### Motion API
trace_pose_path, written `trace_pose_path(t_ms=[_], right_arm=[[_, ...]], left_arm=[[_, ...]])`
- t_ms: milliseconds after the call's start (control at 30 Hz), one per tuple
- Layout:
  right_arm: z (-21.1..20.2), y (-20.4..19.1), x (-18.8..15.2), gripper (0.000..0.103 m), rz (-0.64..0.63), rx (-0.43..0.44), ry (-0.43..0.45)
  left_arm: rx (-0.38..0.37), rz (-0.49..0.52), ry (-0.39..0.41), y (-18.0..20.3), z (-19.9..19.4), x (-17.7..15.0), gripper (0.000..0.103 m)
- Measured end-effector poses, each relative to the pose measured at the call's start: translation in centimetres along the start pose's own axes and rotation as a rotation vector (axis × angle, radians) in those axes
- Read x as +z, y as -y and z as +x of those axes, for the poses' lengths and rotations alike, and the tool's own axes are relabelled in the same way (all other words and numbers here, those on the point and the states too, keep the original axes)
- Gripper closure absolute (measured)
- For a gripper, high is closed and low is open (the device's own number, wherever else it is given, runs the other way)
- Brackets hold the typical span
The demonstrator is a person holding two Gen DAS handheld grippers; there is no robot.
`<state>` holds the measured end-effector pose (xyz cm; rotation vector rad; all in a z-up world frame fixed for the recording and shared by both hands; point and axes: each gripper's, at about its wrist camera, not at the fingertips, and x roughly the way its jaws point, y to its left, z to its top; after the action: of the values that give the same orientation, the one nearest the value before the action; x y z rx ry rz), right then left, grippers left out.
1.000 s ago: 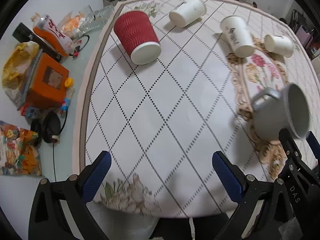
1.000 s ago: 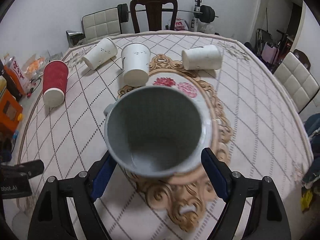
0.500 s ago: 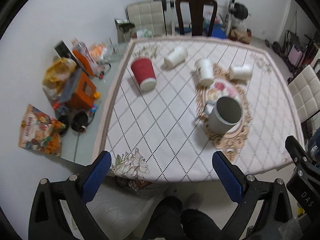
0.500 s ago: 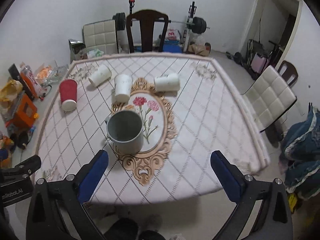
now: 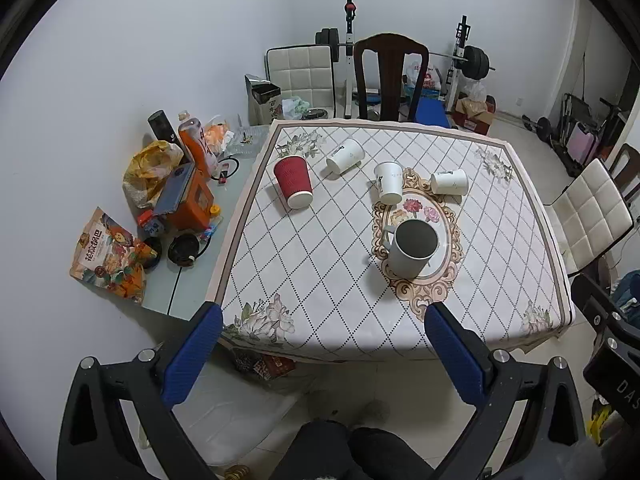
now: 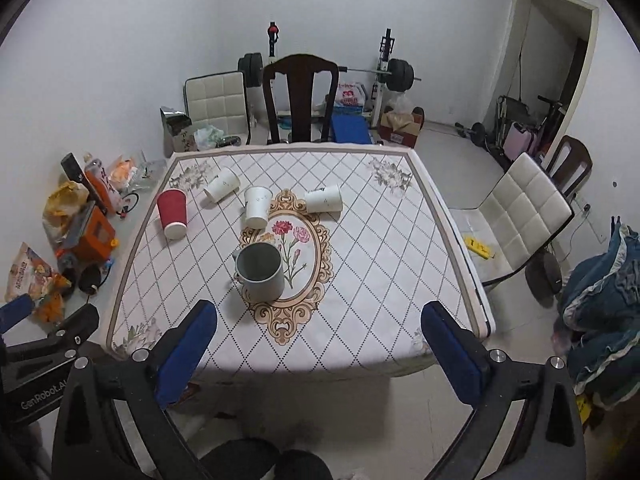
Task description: Flip cup upright
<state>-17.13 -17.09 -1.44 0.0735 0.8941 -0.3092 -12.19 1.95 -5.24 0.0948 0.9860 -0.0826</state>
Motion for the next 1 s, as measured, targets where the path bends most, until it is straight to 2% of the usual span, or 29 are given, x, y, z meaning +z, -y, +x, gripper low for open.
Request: trace_pose_path(t_ms=[267,1000], right_arm=[[-1.5,-0.2,0.2,0.0,0.013,-0.007,0.007],[-1.0,-0.1,-0.5,0.0,0.016,-0.005,-0.024]], left_arm=[[-0.005,0.022,0.012,-0.2,-0.7,0.1,0.0],[-0.01,0.027,0.009,-0.6,-0.7,0.5,0.0]])
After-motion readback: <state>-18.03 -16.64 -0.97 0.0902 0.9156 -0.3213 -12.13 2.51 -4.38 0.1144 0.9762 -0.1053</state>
